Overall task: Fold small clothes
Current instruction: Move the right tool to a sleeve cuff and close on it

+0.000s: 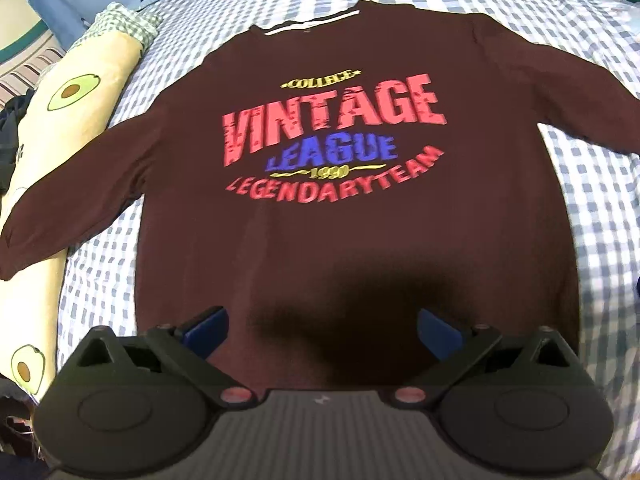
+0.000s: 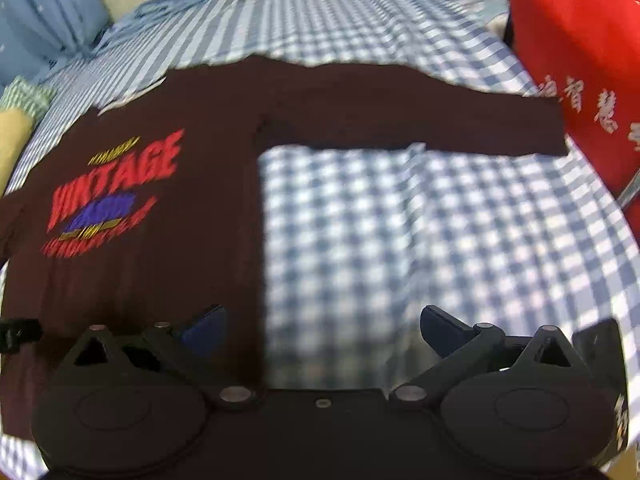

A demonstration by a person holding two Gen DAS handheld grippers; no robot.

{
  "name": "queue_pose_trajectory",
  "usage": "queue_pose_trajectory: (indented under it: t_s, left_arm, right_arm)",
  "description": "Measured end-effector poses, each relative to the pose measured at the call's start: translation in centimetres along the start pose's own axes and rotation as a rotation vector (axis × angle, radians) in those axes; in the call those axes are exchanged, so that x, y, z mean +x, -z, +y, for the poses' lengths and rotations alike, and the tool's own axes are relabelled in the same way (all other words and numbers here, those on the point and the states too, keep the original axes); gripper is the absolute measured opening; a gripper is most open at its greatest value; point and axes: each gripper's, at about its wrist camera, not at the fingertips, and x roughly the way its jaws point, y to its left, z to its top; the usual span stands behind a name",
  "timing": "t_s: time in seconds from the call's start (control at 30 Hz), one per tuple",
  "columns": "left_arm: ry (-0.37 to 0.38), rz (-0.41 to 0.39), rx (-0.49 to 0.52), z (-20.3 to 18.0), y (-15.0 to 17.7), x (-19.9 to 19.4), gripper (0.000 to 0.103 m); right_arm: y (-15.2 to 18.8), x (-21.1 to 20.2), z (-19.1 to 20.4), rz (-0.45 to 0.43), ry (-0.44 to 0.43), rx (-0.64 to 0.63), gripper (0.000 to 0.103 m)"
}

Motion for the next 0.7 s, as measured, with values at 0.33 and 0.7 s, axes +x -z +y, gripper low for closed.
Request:
queue_pose_trajectory:
  t_s: [0.33,0.7]
  left_arm:
    - [-0.001,0.050,0.004,-5.5,-3.2,0.8,0.103]
    - [0.001,0.043,-0.027,-8.0,-4.7,1.2,0.103]
  right_arm:
    - [-6.1,4.0,-10.1,-0.119,0.065,0.098,0.103]
    - [-10.9,9.6,-17.8,-0.124,0.164,0.304,0.103]
